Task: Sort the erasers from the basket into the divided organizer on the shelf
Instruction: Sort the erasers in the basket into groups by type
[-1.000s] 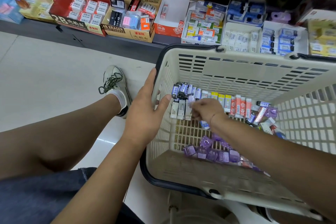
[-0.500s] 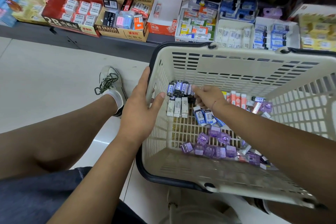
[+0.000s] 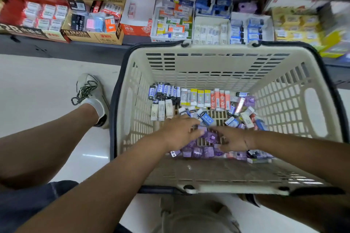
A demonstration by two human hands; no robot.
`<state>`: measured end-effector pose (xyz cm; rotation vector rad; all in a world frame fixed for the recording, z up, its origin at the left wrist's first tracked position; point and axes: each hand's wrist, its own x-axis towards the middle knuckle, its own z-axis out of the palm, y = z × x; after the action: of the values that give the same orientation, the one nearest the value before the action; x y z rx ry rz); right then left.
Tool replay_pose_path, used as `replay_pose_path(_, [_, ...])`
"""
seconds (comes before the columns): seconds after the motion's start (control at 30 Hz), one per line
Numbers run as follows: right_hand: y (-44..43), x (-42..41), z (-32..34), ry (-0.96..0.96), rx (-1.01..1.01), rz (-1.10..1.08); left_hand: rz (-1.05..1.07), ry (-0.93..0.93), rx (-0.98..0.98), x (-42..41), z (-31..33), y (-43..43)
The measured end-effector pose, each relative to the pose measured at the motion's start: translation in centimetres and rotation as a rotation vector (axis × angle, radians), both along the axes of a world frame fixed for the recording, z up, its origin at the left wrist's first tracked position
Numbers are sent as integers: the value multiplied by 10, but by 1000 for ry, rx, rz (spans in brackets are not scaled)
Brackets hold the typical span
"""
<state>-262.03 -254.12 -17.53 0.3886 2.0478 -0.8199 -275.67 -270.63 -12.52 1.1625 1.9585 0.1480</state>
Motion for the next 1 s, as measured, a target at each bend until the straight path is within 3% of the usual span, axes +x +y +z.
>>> replay_pose_path(0.27, [-14,-2,-14,65,-243,-182,-293,43,-83,25,-40,15])
replay_pose_path(0.4, [32,9,-9,139,-33,-172,-438,135,-84,29,-47,10])
replay_pose_path(0.57, [56,10,-13,238,285,123,-452,142,-129,29,-47,7])
replay_pose_path(0.83, [50,0,-18,260,565,466,-389,133,-116,14,-47,-9])
replay_pose_path(0.9, [49,-1,-19,265,599,499,-290,75,-73,13,-48,-10])
replay_pose_path(1.0, [43,0,-17,292,621,477,45,22,19,12,-42,-4])
